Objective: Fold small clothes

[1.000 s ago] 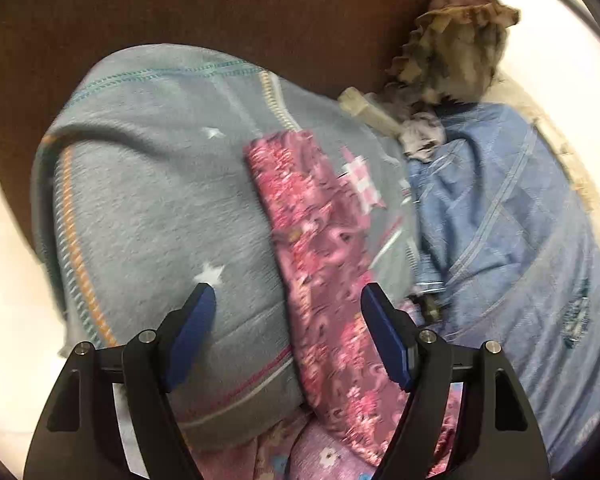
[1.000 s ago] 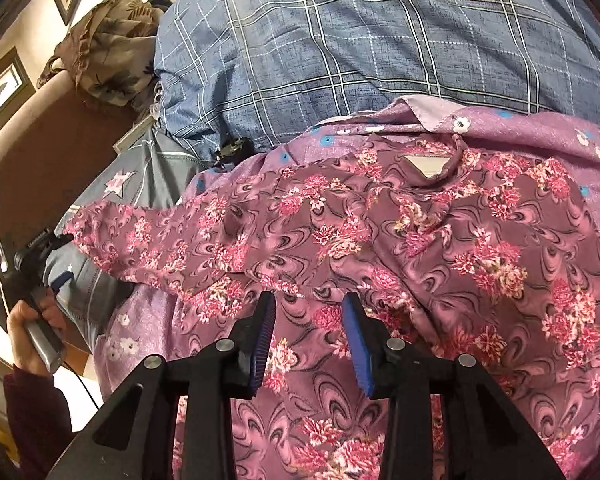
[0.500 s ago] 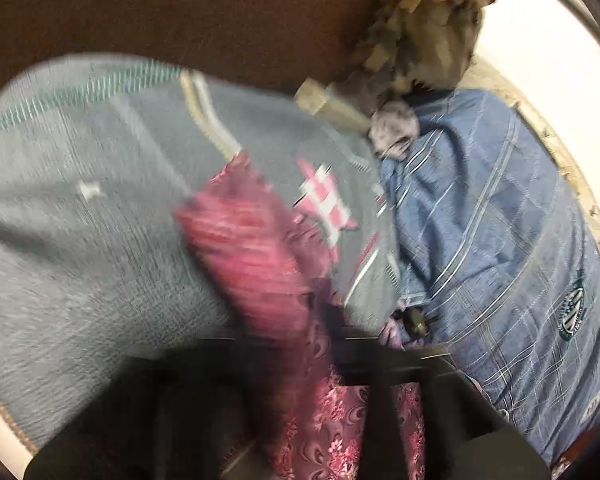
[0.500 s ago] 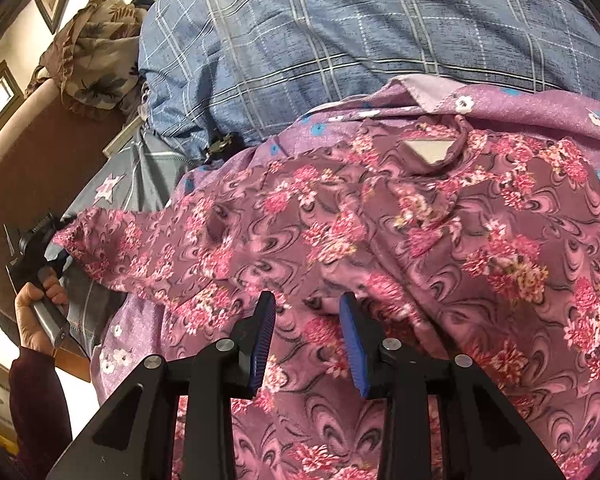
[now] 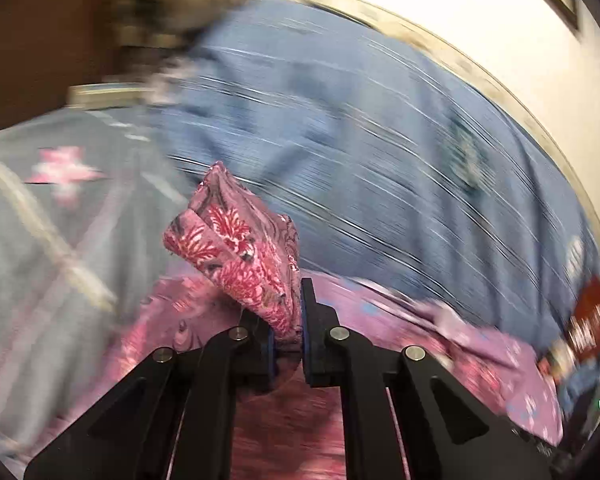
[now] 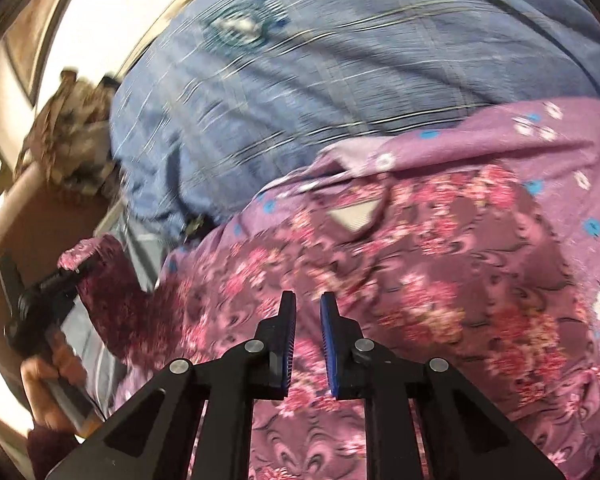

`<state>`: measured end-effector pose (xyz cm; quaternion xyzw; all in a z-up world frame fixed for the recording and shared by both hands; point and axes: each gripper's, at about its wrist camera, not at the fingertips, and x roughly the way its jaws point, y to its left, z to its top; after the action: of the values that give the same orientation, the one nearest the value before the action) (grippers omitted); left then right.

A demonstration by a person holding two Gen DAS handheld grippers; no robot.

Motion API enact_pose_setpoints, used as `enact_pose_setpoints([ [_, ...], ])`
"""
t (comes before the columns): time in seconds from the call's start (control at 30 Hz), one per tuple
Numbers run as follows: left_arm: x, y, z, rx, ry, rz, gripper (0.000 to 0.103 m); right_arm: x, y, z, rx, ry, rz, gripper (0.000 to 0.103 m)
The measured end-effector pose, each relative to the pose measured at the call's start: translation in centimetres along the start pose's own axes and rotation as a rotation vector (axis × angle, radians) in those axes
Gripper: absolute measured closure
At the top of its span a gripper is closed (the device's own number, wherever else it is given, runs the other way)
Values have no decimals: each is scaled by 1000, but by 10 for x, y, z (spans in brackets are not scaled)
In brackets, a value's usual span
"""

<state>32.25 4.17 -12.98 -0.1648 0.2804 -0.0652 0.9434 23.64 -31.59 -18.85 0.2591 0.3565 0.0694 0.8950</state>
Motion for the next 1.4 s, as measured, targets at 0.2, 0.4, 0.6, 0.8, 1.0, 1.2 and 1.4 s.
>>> enact_pose_setpoints([
  [0.2, 38, -130, -58, 145, 147, -191, 96, -10, -41, 8, 66, -34, -61, 90],
  [0.4, 46, -207, -94, 292, 341, -417, 46, -24, -88, 19, 212, -60, -68, 79],
  [0.6, -2, -156, -40, 183, 124, -462, 19, -26, -95, 24, 284, -53, 41, 50],
  [0.8, 29, -50, -11, 16, 142, -114, 18, 3, -79, 17, 237, 59, 4, 38],
  [1.0, 53, 4, -23, -59, 265, 72, 18, 53, -73, 11, 292, 166, 63, 42],
  [1.2, 60, 11, -41, -16, 332, 131, 18, 39, -48, 14, 181, 82, -21, 98],
  [1.4, 54, -10, -46, 36, 319, 72, 18, -34, -66, 42, 183, -175, -128, 98],
])
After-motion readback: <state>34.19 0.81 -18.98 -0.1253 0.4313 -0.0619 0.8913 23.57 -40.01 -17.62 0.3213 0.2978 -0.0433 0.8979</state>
